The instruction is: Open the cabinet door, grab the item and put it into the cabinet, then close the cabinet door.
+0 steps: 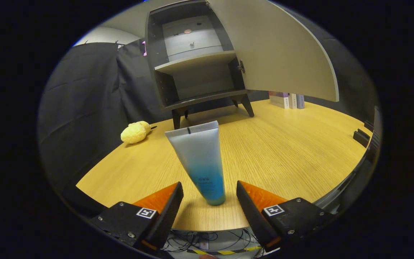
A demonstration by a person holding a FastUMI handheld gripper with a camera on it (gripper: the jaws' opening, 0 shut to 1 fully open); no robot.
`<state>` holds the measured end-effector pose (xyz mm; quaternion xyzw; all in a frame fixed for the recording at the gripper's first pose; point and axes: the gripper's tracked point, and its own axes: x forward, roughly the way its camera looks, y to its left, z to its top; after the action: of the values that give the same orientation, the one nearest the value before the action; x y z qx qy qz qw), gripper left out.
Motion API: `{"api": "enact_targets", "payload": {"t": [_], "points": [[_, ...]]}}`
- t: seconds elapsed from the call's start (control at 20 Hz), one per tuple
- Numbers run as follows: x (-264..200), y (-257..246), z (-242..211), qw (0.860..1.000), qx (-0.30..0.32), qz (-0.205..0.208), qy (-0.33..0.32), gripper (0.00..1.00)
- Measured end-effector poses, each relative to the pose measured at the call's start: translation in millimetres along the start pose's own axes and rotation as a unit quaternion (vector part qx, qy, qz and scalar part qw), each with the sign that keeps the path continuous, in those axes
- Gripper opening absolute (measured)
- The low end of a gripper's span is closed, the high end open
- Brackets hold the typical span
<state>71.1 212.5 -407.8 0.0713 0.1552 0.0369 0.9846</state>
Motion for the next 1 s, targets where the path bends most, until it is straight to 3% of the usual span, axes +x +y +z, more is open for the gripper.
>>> {"api": "enact_targets", "payload": {"t": [0.05, 0.15, 0.2, 0.25, 0.55, 1.0], "points": [[5.3, -0.4, 1.8, 1.0, -0.005, -0.007, -0.002, 0.91], [9.0, 5.7, 11.3, 0.999, -0.026, -0.003, -0.019, 0.78], [4.5, 8.2, 17.2, 0.999, -0.037, 0.004, -0.024, 0.6], [4.2, 10.0, 18.8, 0.999, -0.043, 0.006, -0.027, 0.51], [-8.4, 3.6, 66.8, 0.998, -0.057, -0.003, -0.033, 0.49], [-31.6, 19.6, 193.7, 0.999, -0.036, -0.02, -0.023, 0.48]]}}
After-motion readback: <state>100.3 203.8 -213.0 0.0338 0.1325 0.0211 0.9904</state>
